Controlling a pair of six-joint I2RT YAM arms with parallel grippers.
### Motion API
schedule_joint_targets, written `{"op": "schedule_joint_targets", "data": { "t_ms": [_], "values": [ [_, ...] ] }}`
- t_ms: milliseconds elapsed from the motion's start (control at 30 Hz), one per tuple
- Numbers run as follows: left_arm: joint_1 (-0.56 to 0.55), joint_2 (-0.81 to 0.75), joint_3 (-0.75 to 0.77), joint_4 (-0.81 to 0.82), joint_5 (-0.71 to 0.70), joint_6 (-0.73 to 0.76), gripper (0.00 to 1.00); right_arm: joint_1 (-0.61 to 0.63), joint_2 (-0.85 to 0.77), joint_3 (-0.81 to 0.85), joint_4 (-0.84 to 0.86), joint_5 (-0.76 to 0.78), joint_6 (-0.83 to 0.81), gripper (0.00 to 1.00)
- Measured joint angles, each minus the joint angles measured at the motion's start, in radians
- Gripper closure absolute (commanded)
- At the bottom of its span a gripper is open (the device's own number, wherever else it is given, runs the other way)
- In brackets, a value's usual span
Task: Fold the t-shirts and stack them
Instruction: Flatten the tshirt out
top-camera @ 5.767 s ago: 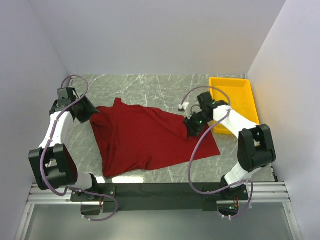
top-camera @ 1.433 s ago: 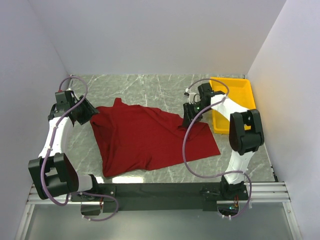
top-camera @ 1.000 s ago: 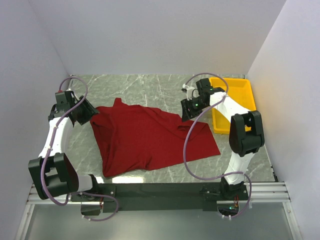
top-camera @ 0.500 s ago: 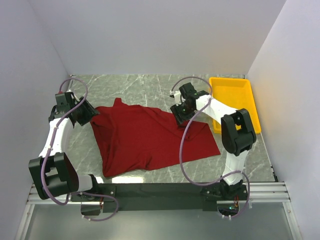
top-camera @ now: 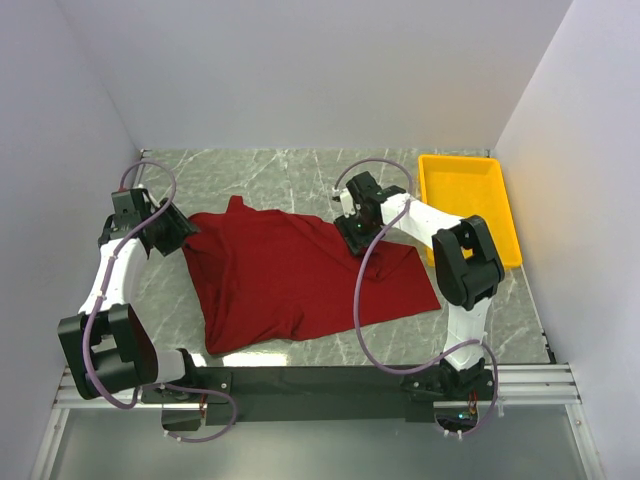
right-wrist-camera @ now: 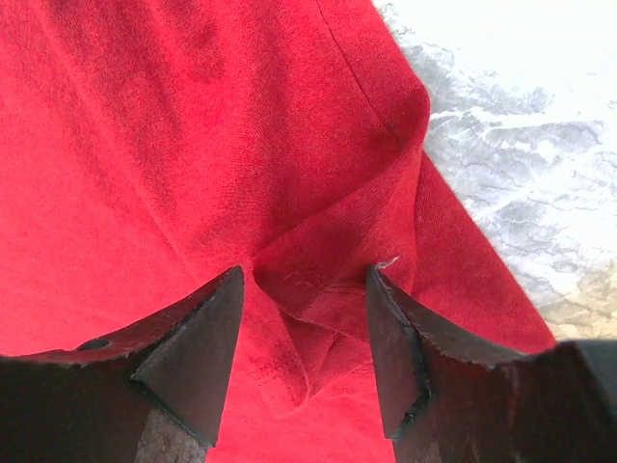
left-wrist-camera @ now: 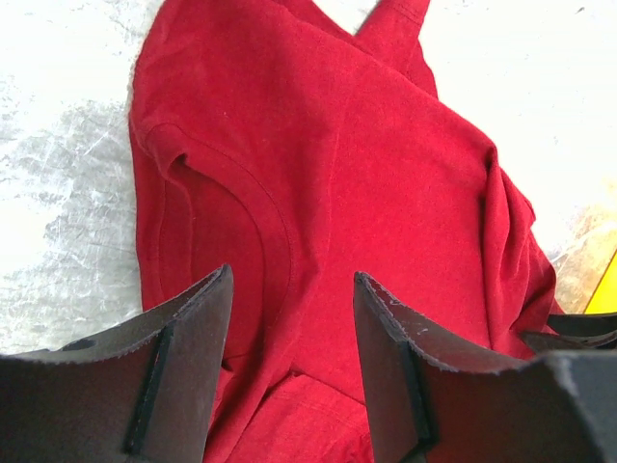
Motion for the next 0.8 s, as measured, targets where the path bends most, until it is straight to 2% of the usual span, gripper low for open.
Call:
{"op": "schedule_joint_targets", "data": {
  "t_ms": [267, 467, 600, 800],
  "values": [
    [0.005, 0.0, 0.0, 0.008, 0.007, 0.0, 0.41, 0.016, 0.01, 0.006, -0.002, 0.037, 0.035, 0.41],
    [0.009, -0.002, -0.003, 0.014, 0.01, 0.0, 0.42, 0.039, 0.059, 0.022, 0.0, 0.087, 0.059, 0.46],
    [0.011, -0.011, -0.014, 0.015, 0.017, 0.0, 0.42, 0.044, 0.065, 0.022, 0.0, 0.121, 0.068, 0.61],
    [0.014, -0.011, -0.016, 0.016, 0.023, 0.0, 0.42, 0.045, 0.053, 0.023, 0.006, 0.158, 0.062, 0.75]
  ]
}}
